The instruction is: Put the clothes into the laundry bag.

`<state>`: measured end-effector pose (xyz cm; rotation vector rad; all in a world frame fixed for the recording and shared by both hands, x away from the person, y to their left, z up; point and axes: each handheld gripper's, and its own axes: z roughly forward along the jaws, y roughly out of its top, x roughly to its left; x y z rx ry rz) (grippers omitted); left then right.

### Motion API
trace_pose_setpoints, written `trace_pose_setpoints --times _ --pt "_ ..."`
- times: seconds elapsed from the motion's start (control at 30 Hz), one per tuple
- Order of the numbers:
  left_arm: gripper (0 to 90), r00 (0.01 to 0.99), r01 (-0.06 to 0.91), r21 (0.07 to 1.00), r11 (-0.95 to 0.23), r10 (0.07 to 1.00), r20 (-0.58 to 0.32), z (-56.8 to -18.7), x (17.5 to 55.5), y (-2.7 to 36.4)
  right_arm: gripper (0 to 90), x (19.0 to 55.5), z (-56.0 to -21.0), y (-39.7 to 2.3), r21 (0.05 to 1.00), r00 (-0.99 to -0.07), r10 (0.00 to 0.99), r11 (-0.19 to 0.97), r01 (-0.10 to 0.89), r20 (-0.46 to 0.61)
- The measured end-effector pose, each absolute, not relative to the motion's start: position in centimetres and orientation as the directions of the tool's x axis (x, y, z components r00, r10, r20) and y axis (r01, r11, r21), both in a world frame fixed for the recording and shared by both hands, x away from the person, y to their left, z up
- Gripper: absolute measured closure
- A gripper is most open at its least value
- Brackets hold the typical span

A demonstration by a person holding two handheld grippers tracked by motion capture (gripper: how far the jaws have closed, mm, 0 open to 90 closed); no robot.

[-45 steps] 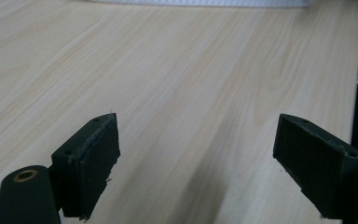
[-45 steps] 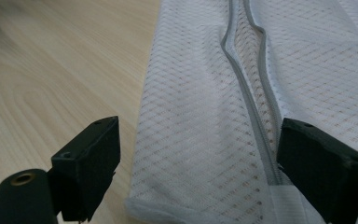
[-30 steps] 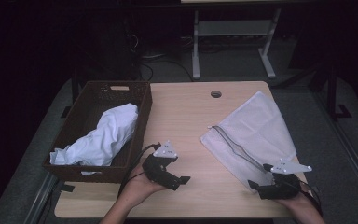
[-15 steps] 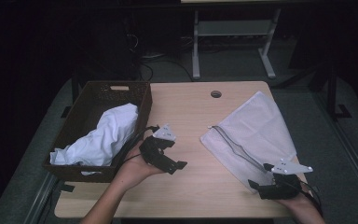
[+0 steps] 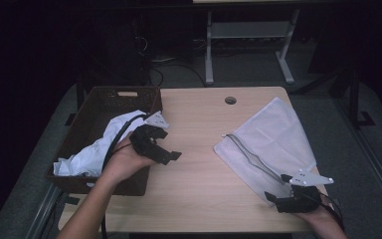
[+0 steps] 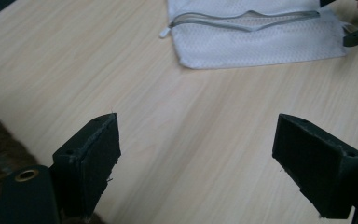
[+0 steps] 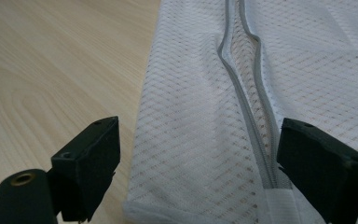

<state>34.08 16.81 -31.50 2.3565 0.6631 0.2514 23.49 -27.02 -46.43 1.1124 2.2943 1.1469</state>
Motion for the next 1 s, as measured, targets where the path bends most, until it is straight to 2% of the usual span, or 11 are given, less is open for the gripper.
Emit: trace_pose_setpoints --times 0.43,0.73,1.0 --pt "14.4 0.734 0.502 0.612 -0.611 0.675 0.071 -30.1 36.9 24.5 12.9 23.5 -46.4 -26.9 0.787 -0.636 0.771 0.370 0.493 0.037" --pt "11.3 0.654 0.569 0.590 -0.573 0.750 0.097 -32.0 39.0 29.6 12.2 23.5 -46.5 -26.8 0.784 -0.639 0.768 0.377 0.493 0.032" --pt "10.7 0.634 0.609 0.564 -0.558 0.770 0.077 -33.9 40.7 31.3 11.8 23.5 -46.5 -26.8 0.786 -0.641 0.767 0.377 0.490 0.032"
